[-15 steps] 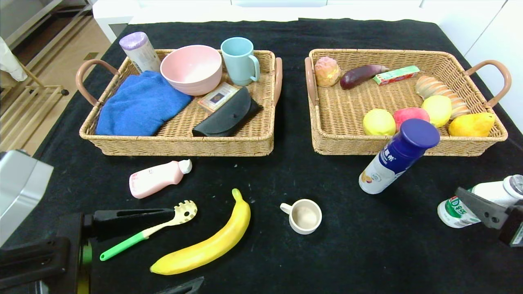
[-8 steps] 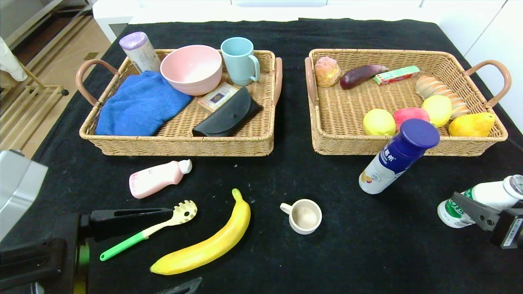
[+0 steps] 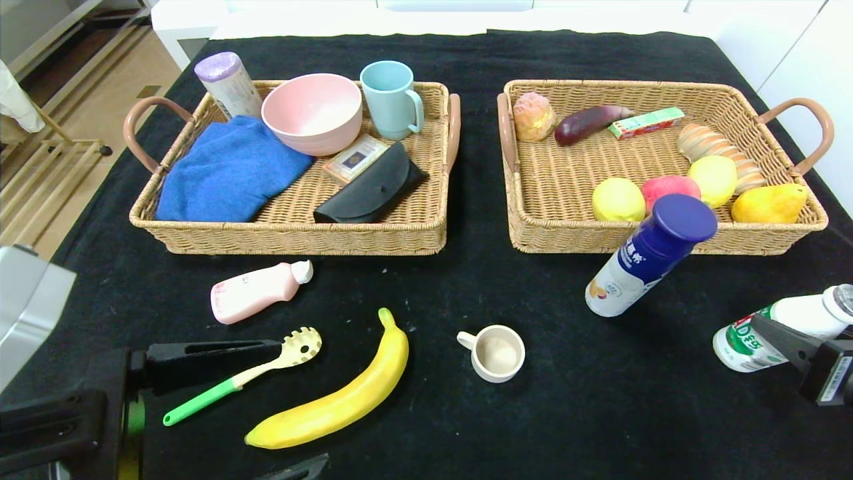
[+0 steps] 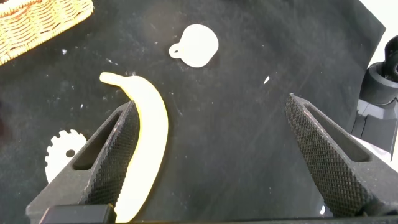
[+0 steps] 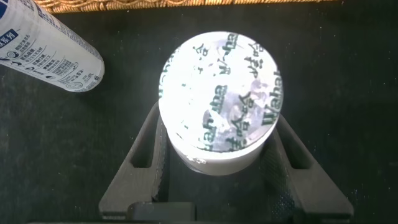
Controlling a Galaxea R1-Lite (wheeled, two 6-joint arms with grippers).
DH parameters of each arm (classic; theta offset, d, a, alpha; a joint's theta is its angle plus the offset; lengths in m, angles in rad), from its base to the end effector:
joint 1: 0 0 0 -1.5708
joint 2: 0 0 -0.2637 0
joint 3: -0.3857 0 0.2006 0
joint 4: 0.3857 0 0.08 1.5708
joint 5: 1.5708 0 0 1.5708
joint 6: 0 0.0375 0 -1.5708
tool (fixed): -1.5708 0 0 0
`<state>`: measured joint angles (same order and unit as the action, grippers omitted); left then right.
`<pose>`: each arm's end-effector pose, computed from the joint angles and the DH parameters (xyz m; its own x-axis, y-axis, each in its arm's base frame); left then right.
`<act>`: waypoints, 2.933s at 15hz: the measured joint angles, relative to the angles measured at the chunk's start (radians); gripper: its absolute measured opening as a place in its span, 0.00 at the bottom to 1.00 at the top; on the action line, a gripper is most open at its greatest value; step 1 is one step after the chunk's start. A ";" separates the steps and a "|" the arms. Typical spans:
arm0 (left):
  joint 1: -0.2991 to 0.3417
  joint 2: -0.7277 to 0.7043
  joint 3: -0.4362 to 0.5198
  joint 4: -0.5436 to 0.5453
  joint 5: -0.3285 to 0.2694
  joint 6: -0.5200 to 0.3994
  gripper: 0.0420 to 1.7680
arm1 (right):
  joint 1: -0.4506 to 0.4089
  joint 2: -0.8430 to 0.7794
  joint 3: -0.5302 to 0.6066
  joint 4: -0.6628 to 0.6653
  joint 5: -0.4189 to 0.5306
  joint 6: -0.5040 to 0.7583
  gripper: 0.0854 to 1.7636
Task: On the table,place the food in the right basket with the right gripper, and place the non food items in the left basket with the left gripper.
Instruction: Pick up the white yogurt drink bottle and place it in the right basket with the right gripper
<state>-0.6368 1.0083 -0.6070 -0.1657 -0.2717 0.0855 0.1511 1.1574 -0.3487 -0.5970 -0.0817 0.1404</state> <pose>0.1330 -0.1109 0.1928 0.5935 -0.7728 -0.2249 0.7958 0.6052 0.0206 0.1900 0.0258 0.1345 0.9756 0.0660 -0.2094 -0.0414 0.9919 0.1198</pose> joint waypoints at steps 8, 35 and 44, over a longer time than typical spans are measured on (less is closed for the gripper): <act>0.000 0.001 0.004 0.000 0.001 0.006 0.97 | 0.002 -0.003 0.004 0.001 0.004 -0.001 0.47; -0.001 0.011 0.006 0.001 0.000 0.008 0.97 | 0.079 0.349 -0.848 0.122 0.008 -0.009 0.47; -0.002 0.012 0.004 0.002 0.000 0.008 0.97 | 0.104 0.497 -0.933 0.122 -0.011 -0.014 0.47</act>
<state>-0.6387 1.0204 -0.6032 -0.1634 -0.2717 0.0932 0.2553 1.6545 -1.2821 -0.4753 -0.0932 0.1264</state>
